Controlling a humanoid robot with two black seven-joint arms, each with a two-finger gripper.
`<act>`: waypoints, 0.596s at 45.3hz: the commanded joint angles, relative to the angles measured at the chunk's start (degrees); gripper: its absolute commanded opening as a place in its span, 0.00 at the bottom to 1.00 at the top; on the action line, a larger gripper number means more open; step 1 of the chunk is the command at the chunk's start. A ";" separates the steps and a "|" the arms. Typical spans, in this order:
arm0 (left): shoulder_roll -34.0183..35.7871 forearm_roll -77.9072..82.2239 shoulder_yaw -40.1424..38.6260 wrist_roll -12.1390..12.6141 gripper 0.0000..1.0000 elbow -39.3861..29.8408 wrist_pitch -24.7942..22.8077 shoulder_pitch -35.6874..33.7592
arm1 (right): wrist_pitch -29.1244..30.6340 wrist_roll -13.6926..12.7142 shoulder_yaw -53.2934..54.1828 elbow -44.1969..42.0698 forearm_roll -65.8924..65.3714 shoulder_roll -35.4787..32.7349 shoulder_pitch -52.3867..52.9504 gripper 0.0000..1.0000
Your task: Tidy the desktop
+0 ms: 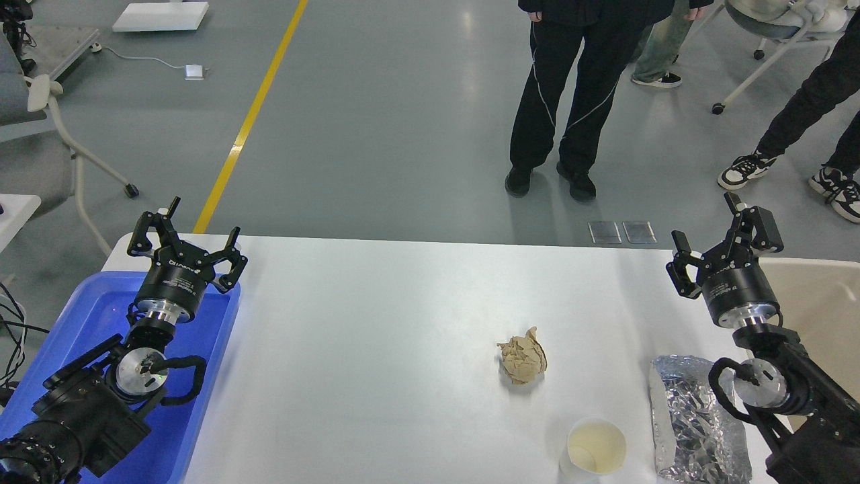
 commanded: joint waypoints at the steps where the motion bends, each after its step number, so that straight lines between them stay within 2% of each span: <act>1: 0.00 -0.01 0.00 -0.01 1.00 0.00 0.00 0.00 | -0.17 0.00 0.26 -0.98 0.08 -0.57 0.13 1.00; 27: 0.00 -0.01 0.00 -0.01 1.00 0.00 0.00 0.00 | -0.17 0.00 0.18 -2.30 0.08 -0.57 1.54 1.00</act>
